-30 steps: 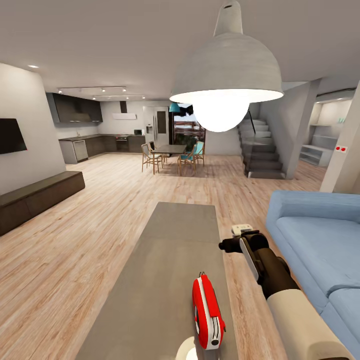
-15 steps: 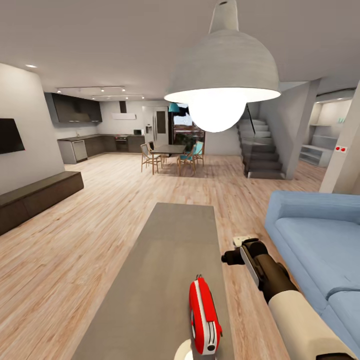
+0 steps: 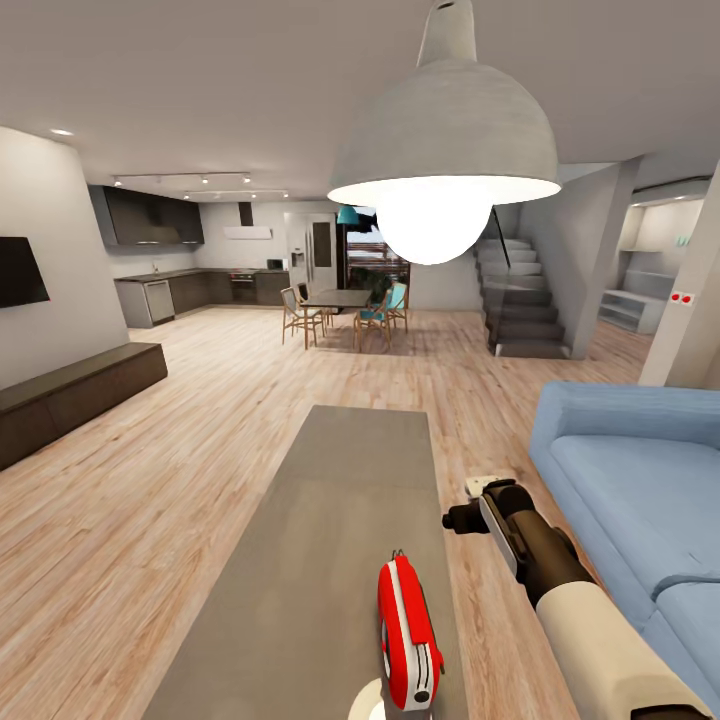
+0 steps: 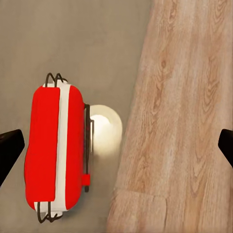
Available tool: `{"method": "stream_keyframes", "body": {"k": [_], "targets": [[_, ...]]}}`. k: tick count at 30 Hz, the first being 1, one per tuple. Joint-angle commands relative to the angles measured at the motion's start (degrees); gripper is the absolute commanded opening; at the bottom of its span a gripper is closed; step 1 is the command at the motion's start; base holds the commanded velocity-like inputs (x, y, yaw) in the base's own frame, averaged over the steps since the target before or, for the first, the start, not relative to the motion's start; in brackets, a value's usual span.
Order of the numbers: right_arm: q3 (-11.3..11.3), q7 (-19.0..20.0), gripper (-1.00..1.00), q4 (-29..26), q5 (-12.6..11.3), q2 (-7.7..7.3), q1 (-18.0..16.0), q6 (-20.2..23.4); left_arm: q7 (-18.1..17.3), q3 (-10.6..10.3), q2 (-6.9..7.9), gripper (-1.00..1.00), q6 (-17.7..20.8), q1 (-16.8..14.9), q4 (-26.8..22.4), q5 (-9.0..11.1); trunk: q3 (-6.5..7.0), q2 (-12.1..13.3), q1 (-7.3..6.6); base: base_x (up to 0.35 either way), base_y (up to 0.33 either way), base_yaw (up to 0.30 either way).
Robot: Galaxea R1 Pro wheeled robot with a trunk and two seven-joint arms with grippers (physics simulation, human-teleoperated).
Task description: Turn on the radio receiver that's on the table in the living room.
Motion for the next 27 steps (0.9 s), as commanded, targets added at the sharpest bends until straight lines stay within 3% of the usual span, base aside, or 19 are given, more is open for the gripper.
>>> {"method": "stream_keyframes", "body": {"k": [1,11,27], "targets": [[0.0,0.0,1.0,0.0,0.0,0.03,0.0,0.0,0.0,0.0,-0.01,1.0,0.0,0.0,0.0,0.0,0.0,0.0,0.0,0.0,0.0,0.0],[-0.1,0.0,1.0,0.0,0.0,0.06,0.0,0.0,0.0,0.1,0.06,1.0,0.0,0.0,0.0,-0.1,0.0,0.0,0.0,0.0,0.004,0.0],[0.0,0.0,1.0,0.0,0.0,0.06,0.0,0.0,0.0,0.1,0.07,1.0,0.1,0.0,0.0,-0.1,0.0,0.0,0.0,0.0,0.126,0.0]]}}
